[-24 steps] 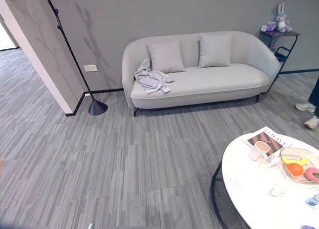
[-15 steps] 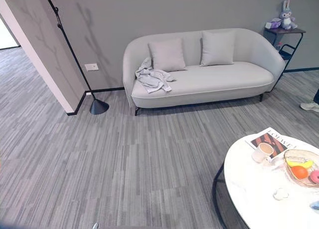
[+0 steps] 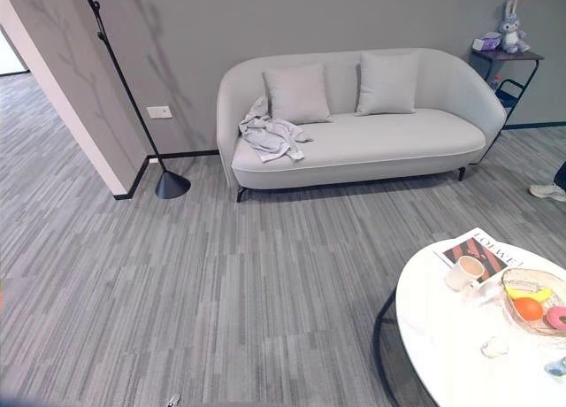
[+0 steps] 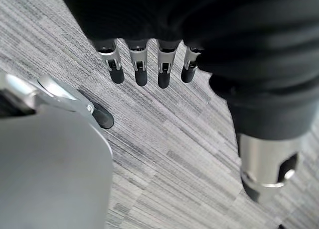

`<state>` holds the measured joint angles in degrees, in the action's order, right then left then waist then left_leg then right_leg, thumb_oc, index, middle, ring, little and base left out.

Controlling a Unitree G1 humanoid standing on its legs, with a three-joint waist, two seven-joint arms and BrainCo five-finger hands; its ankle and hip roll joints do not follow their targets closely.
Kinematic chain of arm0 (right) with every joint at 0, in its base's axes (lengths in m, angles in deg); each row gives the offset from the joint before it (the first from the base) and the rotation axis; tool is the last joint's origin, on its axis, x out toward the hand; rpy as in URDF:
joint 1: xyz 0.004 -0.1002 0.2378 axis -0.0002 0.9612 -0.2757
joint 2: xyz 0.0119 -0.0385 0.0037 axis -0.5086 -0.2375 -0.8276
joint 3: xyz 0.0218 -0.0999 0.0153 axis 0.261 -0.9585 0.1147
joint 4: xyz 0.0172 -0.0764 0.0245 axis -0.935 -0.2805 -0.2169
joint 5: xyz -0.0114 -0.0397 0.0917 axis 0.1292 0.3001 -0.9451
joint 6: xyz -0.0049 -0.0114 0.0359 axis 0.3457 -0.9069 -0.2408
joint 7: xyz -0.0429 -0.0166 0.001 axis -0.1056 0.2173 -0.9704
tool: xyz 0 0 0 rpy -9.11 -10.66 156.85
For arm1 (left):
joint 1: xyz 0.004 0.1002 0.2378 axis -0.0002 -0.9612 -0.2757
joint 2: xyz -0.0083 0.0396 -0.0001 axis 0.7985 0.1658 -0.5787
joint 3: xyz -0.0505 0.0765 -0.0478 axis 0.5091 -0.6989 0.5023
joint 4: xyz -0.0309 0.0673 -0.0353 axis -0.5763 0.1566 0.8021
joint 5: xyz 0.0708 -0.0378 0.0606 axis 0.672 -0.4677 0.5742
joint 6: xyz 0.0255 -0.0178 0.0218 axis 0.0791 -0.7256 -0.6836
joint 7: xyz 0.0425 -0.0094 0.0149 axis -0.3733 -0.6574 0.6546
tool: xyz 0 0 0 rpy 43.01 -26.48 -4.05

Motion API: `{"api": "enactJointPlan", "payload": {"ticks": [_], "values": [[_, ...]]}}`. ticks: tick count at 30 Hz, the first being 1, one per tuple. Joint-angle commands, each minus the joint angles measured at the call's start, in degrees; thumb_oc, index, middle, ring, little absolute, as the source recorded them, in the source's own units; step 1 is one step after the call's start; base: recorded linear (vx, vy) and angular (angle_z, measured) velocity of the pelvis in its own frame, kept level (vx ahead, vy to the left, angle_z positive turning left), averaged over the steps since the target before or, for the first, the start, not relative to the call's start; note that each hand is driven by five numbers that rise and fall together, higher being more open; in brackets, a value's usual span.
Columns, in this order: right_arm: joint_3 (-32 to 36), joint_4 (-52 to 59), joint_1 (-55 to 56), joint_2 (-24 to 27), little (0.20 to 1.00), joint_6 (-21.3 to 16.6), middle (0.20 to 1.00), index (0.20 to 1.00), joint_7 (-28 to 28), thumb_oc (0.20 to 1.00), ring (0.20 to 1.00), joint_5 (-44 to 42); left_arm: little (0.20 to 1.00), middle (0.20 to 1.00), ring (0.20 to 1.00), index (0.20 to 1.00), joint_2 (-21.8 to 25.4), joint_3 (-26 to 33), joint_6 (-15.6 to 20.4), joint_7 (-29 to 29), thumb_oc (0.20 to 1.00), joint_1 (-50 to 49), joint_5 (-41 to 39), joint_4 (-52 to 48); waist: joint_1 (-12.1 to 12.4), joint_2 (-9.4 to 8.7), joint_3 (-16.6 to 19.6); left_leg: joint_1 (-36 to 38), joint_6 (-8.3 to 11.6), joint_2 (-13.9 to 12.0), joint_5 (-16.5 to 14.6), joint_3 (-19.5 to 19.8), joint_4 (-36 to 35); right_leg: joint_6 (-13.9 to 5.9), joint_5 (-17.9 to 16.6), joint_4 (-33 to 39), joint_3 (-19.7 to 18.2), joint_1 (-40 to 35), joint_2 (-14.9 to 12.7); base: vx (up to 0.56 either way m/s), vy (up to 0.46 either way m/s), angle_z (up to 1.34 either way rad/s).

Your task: Hang the clothes on the sofa on the clothes rack.

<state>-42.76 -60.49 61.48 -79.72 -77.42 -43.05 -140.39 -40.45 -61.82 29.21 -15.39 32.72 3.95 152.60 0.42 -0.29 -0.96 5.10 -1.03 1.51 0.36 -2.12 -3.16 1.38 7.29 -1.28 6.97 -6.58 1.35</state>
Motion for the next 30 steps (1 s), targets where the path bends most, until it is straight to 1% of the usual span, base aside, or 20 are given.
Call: {"api": "enactJointPlan", "payload": {"ticks": [1,14,22,30], "values": [[-0.34,-2.84,-2.13,0.37,1.0,-0.1,1.0,1.0,-1.31,1.0,1.0,3.66,1.0,1.0,1.0,1.0,-2.17,-0.71,-0.16,-0.95,1.0,3.17,4.39,4.65,-0.13,-0.9,0.8,1.78,3.11,-3.14,-1.19,-1.2,-1.84,-5.38,-7.19,6.28,2.23,-0.54,-4.43,0.0,0.0,0.0],[-1.9,-2.23,-2.04,0.7,1.0,0.21,1.0,1.0,-2.5,1.0,1.0,6.88,1.0,1.0,1.0,1.0,-1.35,-1.26,-0.07,-0.97,1.0,3.15,7.2,5.2,-0.06,-1.2,0.75,2.19,3.08,-3.33,-1.44,-1.16,-1.75,-5.24,-6.84,6.28,1.91,-0.97,-4.18,0.0,0.0,0.0],[-4.31,-1.28,-2.09,1.12,1.0,0.31,1.0,1.0,-2.9,1.0,1.0,11.98,1.0,1.0,1.0,1.0,-1.05,-1.82,0.0,-0.76,1.0,3.41,8.09,4.98,-0.03,-1.16,0.66,2.32,3.01,-3.33,-1.55,-0.92,-1.64,-5.19,-6.68,6.28,2.17,-1.26,-4.17,0.0,0.0,0.0],[-5.18,-1.55,-2.12,1.5,1.0,0.46,1.0,1.0,-3.14,1.0,1.0,14.81,1.0,1.0,1.0,1.0,-0.98,-1.98,0.13,-0.68,1.0,3.54,8.86,5.01,0.28,-1.06,0.43,2.34,2.92,-3.12,-1.98,-0.91,-1.09,-5.25,-6.56,6.28,2.49,-1.55,-4.37,0.0,0.0,0.0]]}}
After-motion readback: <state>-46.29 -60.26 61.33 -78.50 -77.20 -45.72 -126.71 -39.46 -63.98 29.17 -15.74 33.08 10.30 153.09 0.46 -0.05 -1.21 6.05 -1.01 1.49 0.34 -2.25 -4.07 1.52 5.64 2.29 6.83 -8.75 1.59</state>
